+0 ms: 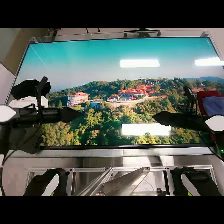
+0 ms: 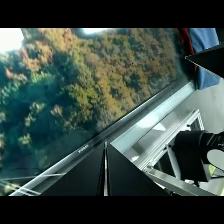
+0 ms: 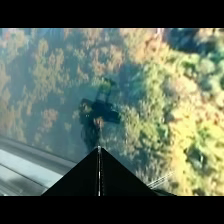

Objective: Fold the shirts.

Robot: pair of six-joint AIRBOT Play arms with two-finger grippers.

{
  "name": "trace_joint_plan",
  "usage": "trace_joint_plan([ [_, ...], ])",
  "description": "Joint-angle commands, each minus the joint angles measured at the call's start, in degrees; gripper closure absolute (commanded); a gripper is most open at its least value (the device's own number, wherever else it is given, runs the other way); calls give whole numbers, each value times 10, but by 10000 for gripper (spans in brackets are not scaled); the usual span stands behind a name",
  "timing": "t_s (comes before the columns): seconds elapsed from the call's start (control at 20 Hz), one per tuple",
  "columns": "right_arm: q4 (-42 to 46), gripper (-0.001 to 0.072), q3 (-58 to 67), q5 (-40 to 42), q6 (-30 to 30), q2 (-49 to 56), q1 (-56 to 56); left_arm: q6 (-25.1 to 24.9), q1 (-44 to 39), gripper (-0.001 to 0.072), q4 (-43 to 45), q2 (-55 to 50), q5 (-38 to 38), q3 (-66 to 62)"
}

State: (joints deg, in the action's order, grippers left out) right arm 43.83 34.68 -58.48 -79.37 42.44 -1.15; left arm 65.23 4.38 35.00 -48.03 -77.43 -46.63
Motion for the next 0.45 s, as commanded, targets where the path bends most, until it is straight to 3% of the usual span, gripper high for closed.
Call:
trace_joint_plan([
  [0.0,-8,692,-12,0,-1,-2,-32,-3,0,689,0,62,31,73],
  [0.4,-10,692,-12,-2,-1,-1,-32,-3,0,691,-1,75,30,82],
])
